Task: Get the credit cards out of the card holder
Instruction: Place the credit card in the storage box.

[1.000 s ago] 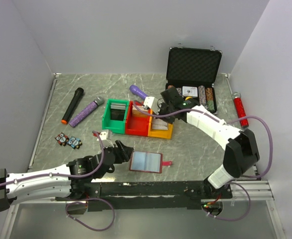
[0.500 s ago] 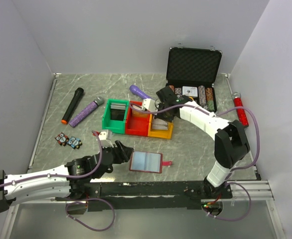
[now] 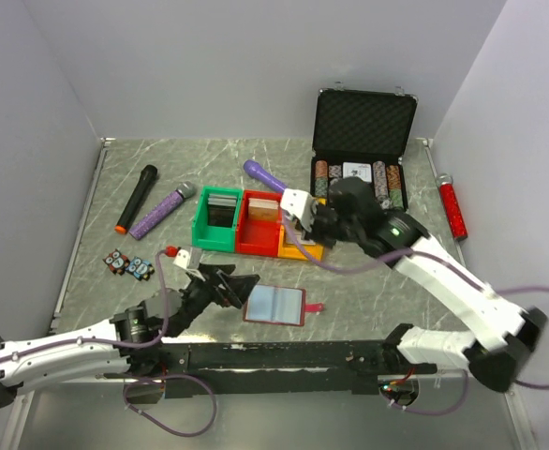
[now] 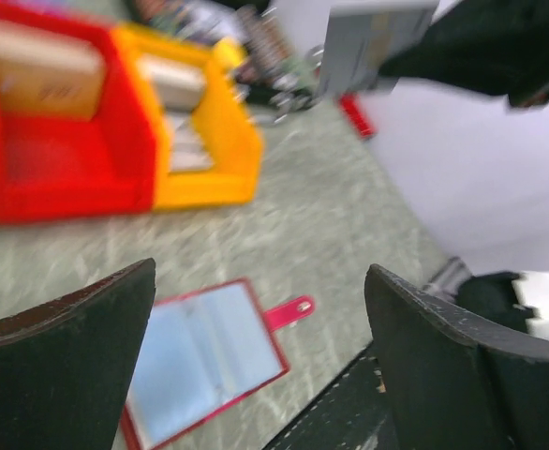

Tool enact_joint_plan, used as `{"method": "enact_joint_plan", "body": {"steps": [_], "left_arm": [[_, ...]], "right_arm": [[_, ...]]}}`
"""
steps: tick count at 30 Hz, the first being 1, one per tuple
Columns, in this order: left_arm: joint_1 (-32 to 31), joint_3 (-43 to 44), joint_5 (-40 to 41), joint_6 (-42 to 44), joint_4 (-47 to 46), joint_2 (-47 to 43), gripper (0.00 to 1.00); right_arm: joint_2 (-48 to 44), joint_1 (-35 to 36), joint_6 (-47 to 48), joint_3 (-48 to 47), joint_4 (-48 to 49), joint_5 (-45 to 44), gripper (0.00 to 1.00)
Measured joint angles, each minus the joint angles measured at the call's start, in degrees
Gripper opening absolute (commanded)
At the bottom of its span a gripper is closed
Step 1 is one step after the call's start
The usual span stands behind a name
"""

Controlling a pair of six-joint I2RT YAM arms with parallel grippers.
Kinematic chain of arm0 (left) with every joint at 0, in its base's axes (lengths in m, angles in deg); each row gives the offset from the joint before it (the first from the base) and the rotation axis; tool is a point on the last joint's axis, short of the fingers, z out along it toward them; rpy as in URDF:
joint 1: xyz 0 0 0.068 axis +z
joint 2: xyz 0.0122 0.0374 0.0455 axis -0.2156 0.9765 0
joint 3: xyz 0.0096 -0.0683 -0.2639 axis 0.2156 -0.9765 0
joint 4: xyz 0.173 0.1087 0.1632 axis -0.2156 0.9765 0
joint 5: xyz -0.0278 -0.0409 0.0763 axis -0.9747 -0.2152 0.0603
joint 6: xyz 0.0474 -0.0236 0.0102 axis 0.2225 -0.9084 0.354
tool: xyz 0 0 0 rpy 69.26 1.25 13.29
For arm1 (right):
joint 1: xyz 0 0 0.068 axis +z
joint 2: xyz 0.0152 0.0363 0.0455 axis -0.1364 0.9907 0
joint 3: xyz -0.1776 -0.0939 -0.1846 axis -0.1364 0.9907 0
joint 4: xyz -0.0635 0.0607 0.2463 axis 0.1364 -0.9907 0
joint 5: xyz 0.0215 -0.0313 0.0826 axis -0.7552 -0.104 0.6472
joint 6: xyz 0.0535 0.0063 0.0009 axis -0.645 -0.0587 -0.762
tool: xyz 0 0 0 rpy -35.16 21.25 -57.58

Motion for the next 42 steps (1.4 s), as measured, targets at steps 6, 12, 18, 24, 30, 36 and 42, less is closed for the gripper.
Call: {"method": "enact_joint_plan", "body": {"steps": [6,12,18,24,30,36,42], "left_arm": [[1.14,3.67,-8.87,8.15,-3.04,-5.4,0.97],[5.11,12.41,-22.08,11.56,-0.61,-5.66,0.98],[7.85,17.55,-36.3,13.86,2.29,-1.97,0.93],[11.32,19.06,-46.99,14.86,4.63,3.21,0.79],[14.73,20.31,-54.53,15.26,4.85,8.33,0.76],[16.72,20.63,-59.49,15.19,4.79,11.1,0.66],[17.9,20.63,-63.3,14.64,3.04,11.54,0.58]], "right_arm": [[-11.5,3.37,-9.62,7.3,2.08,12.83,0.0],[-16.57,5.66,-22.58,12.96,4.26,23.21,0.0],[-13.2,6.03,-30.12,7.91,3.02,31.54,0.0],[-12.55,7.13,-32.35,7.41,0.76,34.49,0.0],[-12.98,7.19,-32.54,6.82,-1.77,34.73,0.0],[-13.55,7.23,-32.52,6.67,-2.25,34.71,0.0],[-13.55,7.28,-32.52,6.64,-2.32,34.6,0.0]]}}
